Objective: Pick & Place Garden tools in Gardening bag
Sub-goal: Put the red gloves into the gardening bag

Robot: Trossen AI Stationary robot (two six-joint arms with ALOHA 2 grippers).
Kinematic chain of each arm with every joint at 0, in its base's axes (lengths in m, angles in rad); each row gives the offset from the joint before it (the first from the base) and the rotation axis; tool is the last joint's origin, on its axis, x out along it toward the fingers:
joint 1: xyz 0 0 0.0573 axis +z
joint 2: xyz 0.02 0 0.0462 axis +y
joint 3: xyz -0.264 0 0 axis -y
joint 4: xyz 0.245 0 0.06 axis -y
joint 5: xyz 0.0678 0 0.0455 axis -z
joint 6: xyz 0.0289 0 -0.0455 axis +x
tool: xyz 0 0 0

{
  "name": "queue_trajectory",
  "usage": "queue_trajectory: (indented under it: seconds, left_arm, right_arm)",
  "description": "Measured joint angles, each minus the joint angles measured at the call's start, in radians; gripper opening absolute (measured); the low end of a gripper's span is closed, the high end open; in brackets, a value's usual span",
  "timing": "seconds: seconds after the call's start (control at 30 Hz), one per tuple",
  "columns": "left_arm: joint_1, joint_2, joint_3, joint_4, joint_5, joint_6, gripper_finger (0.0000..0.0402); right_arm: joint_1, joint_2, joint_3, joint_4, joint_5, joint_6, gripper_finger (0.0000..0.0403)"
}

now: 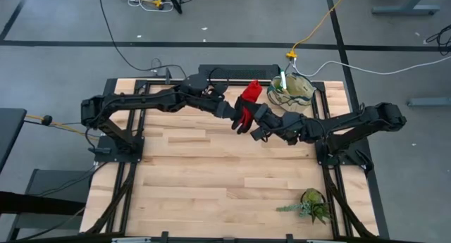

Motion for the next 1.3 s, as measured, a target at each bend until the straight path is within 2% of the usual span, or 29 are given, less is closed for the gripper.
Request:
queue_trajectory:
  seconds: [0.23, 0.87, 1.07, 1.3]
  left_arm:
    - [0.020, 0.000, 0.000, 0.000, 0.031, -0.018, 0.0278]
    - [0.046, -0.008, 0.000, 0.020, 0.055, -0.002, 0.0277]
    - [0.054, -0.075, 0.000, -0.012, 0.000, 0.055, 0.0277]
    - [0.054, -0.168, 0.000, -0.128, -0.088, 0.131, 0.0277]
  right_arm:
    - [0.021, 0.000, 0.000, 0.051, 0.084, 0.001, 0.0091]
    - [0.030, 0.000, 0.000, 0.041, 0.191, 0.082, 0.0090]
    - [0.029, -0.001, 0.000, 0.042, 0.243, 0.083, 0.0072]
    - [0.029, -0.001, 0.000, 0.050, 0.244, 0.097, 0.0058]
